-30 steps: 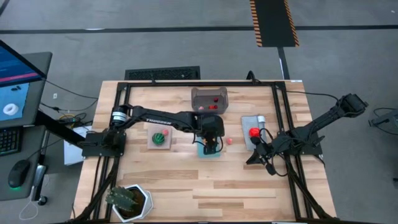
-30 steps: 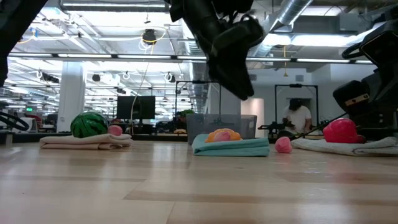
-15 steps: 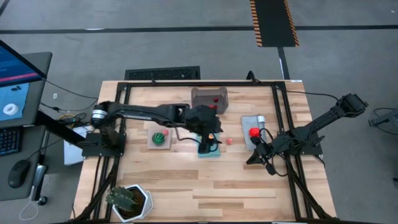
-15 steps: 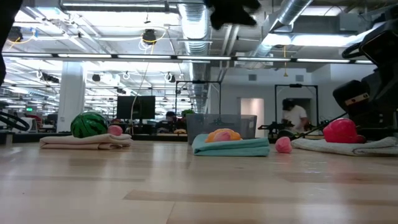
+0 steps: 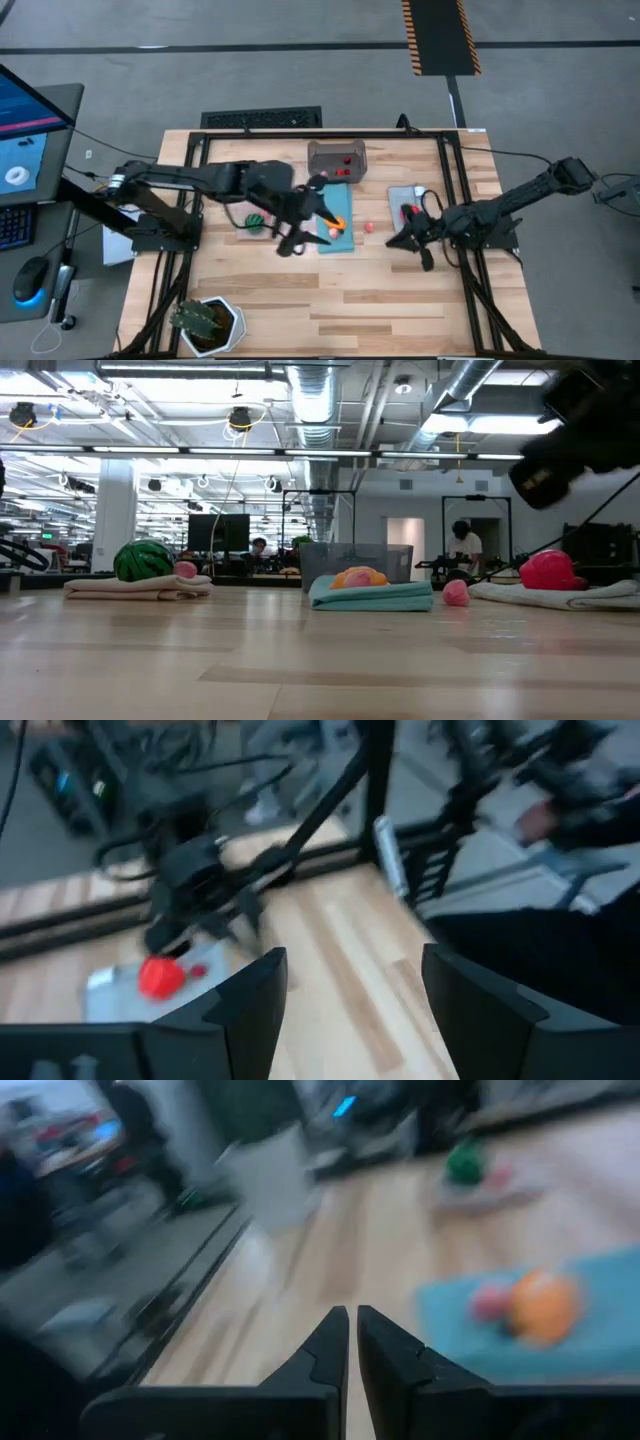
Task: Pick and placing Produce into tupperware
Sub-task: Put the pink peach into the gray bin
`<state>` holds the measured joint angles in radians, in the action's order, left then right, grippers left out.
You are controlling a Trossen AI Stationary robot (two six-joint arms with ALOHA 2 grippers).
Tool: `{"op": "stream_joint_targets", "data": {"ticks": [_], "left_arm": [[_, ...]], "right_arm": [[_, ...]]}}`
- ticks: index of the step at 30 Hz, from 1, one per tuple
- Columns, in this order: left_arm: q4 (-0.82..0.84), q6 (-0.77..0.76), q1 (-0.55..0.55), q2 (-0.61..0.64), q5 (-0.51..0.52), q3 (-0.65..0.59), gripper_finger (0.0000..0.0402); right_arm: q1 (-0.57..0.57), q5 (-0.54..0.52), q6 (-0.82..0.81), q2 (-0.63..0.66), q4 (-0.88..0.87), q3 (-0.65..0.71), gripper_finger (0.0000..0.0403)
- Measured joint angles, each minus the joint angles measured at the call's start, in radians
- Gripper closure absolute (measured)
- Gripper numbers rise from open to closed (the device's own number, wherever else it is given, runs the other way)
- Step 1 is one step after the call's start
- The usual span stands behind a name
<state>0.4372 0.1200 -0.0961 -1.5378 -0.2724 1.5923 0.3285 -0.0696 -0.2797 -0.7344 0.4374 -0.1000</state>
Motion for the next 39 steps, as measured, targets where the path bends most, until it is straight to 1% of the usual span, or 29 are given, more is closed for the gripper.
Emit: {"op": "stream_joint_targets", "data": {"ticks": [2,3,5,7,10,13,15,19,22,27,34,36,37,39], "left_arm": [[-0.062,-0.002,0.011,0.064,0.003,-0.077,0.0178],[-0.075,-0.004,0.017,0.1,0.023,-0.125,0.0178],[-0.111,-0.007,0.03,0.177,0.056,-0.23,0.0178],[-0.184,-0.024,0.045,0.263,0.094,-0.356,0.0178],[-0.339,-0.058,0.079,0.397,0.1,-0.549,0.0178],[-0.449,-0.088,0.106,0.52,0.098,-0.719,0.0178],[-0.473,-0.106,0.126,0.596,0.1,-0.803,0.0178],[-0.474,-0.135,0.165,0.722,0.096,-0.923,0.0178],[-0.486,-0.147,0.17,0.786,0.054,-0.984,0.0178],[-0.479,-0.14,0.171,0.848,0.047,-1.092,0.0178],[-0.575,-0.147,0.169,0.941,0.015,-1.244,0.0178],[-0.581,-0.151,0.168,0.972,0.01,-1.277,0.0178],[-0.582,-0.155,0.168,0.989,0.005,-1.294,0.0178],[-0.587,-0.16,0.168,1.022,-0.009,-1.329,0.0178]], "right_arm": [[-0.034,-0.056,0.055,0.013,0.036,-0.005,0.0353],[-0.052,-0.071,0.086,0.019,0.064,-0.01,0.0353],[-0.083,-0.087,0.117,0.037,0.139,-0.017,0.0353],[-0.114,-0.091,0.1,0.061,0.21,-0.017,0.0353],[-0.149,-0.091,0.127,0.101,0.283,-0.017,0.0353],[-0.174,-0.091,0.137,0.144,0.293,-0.018,0.0353],[-0.192,-0.095,0.139,0.167,0.288,-0.018,0.0353],[-0.235,-0.118,0.155,0.184,0.239,-0.023,0.0353],[-0.257,-0.114,0.146,0.185,0.216,-0.03,0.0353],[-0.28,-0.115,0.148,0.185,0.201,-0.03,0.0353],[-0.283,-0.115,0.147,0.185,0.157,-0.03,0.0353],[-0.285,-0.115,0.115,0.185,0.088,-0.043,0.0353],[-0.288,-0.115,0.092,0.185,0.022,-0.065,0.0353],[-0.298,-0.136,0.041,0.183,-0.168,-0.13,0.0353]]}}
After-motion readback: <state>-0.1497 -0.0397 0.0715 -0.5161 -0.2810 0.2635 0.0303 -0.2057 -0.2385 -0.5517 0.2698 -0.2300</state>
